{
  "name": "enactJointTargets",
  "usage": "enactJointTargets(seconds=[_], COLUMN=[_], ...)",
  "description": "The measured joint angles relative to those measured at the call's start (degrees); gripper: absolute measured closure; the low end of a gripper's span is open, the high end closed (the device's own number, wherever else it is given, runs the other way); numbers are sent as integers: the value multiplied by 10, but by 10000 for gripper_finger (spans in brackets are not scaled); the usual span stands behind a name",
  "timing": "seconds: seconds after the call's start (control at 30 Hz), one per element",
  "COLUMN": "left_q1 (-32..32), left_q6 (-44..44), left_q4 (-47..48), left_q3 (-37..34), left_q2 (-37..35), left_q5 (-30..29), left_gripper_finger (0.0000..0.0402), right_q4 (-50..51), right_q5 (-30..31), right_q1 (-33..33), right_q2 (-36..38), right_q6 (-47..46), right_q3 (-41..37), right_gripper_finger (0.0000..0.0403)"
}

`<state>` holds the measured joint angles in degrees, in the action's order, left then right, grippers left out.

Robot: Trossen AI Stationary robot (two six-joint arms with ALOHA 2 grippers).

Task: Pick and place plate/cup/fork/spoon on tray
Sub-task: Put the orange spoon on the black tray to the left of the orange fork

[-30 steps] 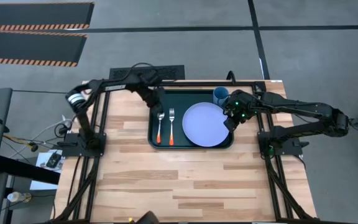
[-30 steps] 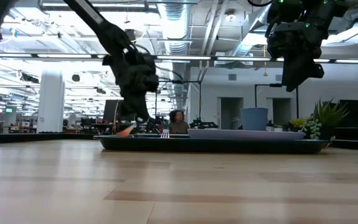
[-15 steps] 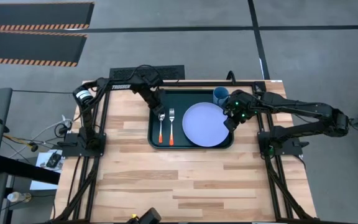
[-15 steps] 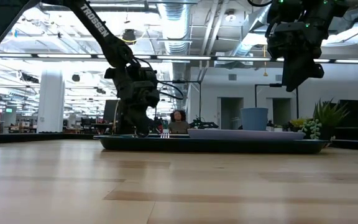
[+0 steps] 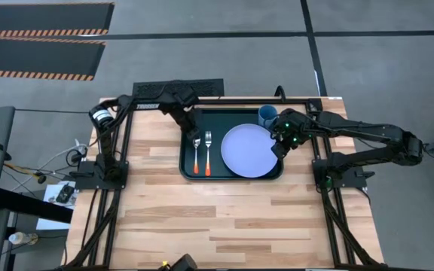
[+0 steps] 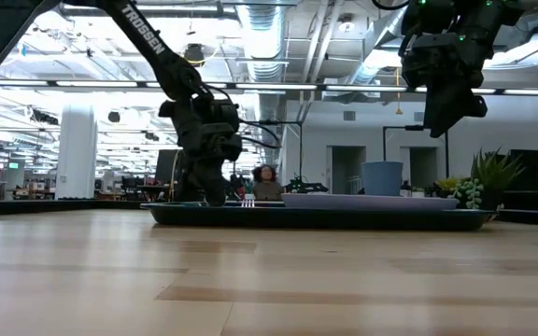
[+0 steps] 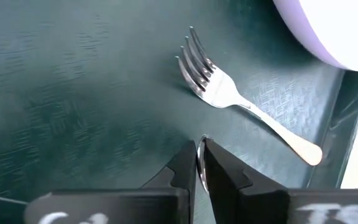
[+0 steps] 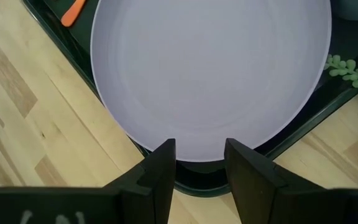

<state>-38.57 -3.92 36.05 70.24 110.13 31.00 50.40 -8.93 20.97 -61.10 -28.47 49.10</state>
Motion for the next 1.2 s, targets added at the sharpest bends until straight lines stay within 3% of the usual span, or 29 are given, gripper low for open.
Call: enactJointTargets(seconds=[1.2], left_q1=[10], left_q6=[-18], left_q4=[-20], left_q3=[-18], left_q2=[2], left_q5=[-19], left_gripper_finger=[372], right_q4=[1], right_q5=[0], right_q1=[0], right_q2=[0], right_q6=[0], right_q3=[0], right_gripper_finger=[242])
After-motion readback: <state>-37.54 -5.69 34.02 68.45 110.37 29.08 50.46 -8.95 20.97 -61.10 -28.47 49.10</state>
